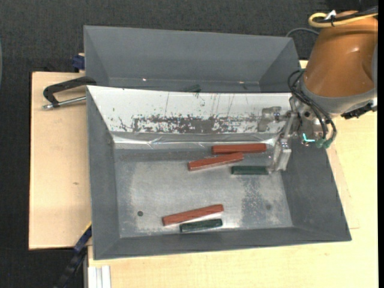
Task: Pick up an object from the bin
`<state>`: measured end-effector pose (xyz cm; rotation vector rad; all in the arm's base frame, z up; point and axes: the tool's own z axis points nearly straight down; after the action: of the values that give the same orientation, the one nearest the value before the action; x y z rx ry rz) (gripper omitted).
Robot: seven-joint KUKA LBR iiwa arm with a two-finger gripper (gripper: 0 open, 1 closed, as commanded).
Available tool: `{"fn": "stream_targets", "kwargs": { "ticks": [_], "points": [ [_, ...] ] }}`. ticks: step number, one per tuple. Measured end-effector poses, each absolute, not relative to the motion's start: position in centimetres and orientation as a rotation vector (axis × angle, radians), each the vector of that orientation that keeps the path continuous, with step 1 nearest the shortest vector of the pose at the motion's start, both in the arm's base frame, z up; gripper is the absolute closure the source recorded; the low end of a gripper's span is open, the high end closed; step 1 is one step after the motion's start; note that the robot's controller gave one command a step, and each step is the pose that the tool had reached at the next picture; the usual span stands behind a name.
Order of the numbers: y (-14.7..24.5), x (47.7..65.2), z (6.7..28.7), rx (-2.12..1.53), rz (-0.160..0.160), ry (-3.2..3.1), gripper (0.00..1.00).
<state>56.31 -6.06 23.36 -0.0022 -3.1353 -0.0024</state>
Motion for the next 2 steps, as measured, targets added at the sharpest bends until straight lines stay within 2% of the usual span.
{"fn": "stream_targets", "kwargs": {
  "ticks": [1, 2],
  "points": [
    [-6.0, 56.5, 23.8, 0.0, -0.001, -3.144, 0.0],
    [-4.9, 56.1, 7.9, 0.111, 0.0, -3.148, 1.0]
  ]
}}
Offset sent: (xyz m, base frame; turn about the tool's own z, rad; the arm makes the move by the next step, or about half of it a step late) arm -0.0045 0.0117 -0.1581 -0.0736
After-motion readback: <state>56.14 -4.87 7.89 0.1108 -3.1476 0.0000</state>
